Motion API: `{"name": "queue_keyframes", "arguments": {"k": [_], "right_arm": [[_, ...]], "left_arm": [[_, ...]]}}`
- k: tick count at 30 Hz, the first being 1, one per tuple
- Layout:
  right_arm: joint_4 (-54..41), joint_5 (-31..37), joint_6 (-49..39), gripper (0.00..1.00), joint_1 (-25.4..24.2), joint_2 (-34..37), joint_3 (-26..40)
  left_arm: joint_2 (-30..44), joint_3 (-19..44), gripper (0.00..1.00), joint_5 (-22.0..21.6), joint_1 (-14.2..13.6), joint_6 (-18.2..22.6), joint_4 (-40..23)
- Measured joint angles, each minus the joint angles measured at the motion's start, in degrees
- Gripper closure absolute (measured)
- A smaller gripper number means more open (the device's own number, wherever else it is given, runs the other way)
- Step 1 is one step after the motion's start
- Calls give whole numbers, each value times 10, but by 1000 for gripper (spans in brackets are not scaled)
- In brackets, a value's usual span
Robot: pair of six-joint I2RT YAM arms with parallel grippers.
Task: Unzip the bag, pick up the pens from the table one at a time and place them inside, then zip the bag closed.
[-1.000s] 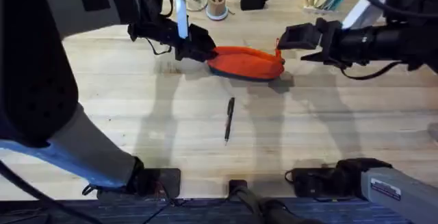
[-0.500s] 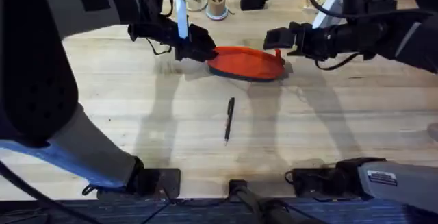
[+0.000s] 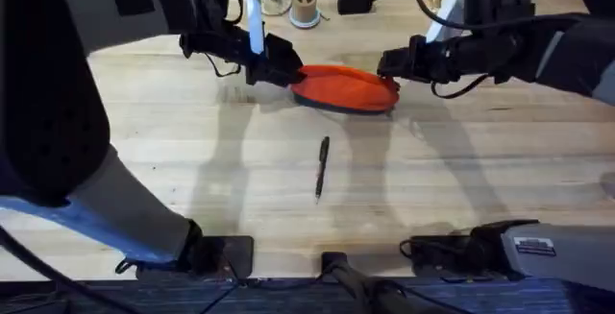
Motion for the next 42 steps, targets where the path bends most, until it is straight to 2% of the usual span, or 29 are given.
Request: {"name": "queue_keyframes", "arguments": {"k": [7,10,15,21,34,42], "right_arm": [[-1,0,0,968,2,-36,0],[-1,2,0,968,19,-54,0],[18,8,3,968,75,-61,0],[111,40,40,969,144,-58,0],[272,56,112,970,210,28,0],[333,59,158,970,260,77,0]], "left_arm": [[0,0,958,0,0,0,1],[0,0,958,-1,0,0,2],[0,0,958,-1,0,0,2],[0,0,958,-5,3,0,3],[0,0,958,-4,5,0,4],[0,0,958,-3,5,0,2]]}}
